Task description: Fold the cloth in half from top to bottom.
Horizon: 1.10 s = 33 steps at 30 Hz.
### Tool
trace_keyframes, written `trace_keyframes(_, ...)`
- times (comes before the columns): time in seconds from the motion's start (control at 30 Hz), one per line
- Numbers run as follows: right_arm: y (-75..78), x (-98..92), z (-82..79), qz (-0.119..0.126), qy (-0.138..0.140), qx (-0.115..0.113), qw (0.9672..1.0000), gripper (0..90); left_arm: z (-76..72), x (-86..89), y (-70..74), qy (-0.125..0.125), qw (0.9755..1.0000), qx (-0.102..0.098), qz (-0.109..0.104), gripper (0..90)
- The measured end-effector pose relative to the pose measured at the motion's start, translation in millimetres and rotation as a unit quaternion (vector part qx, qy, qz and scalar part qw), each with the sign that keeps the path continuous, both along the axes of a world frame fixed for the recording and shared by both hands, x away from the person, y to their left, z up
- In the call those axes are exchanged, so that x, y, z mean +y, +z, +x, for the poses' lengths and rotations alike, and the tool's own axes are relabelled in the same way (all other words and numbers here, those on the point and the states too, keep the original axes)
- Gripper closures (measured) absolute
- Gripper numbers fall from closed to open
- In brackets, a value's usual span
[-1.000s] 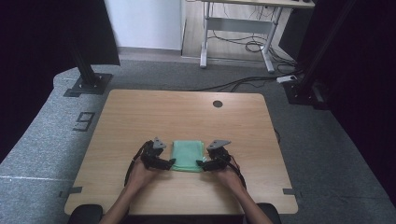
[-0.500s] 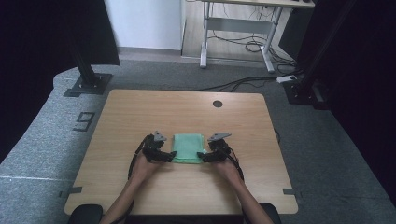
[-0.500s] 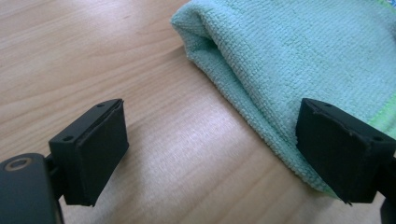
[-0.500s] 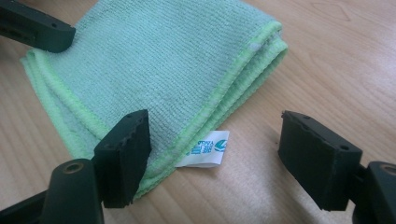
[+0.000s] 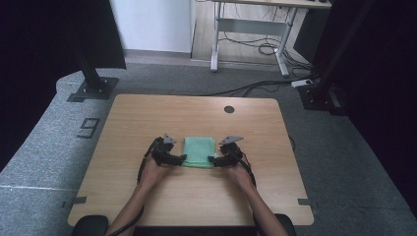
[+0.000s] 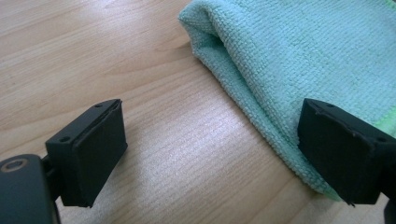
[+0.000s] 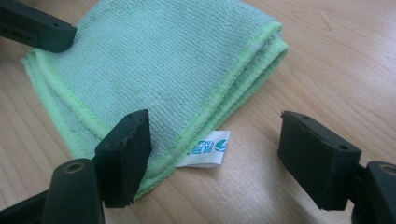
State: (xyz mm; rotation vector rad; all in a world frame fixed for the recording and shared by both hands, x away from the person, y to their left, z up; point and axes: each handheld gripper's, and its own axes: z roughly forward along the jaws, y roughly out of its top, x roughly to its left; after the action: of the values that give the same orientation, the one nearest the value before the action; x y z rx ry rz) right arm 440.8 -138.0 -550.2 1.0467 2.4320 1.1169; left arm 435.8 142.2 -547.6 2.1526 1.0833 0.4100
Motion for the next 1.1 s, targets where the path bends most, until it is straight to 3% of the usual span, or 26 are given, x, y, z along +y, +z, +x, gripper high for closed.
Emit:
trace_keyframes(0.4, -1.5, -1.6, 0.1, 0.011, -0.006, -0.001, 0.9999, 25.6, 2.4, 1.5, -0.1, -0.003, 0.9999, 0.009, -0.009, 9.2)
trace_keyframes(0.73, -1.2, -3.4, -1.0, 0.026, -0.010, 0.007, 0.9996, 24.7, 0.5, 2.6, 1.0, -0.003, 1.0000, -0.002, -0.009, 6.1)
trace_keyframes(0.93, 5.9, -5.7, -4.9, 0.028, -0.001, 0.007, 0.9996, 21.0, -6.8, 6.5, 14.1, -0.015, 0.9998, -0.014, -0.004, 6.1)
trace_keyframes(1.1, 15.2, -9.3, -13.8, 0.027, 0.010, -0.001, 0.9996, 16.1, -19.3, 13.7, 27.6, -0.028, 0.9993, -0.020, -0.013, 5.6)
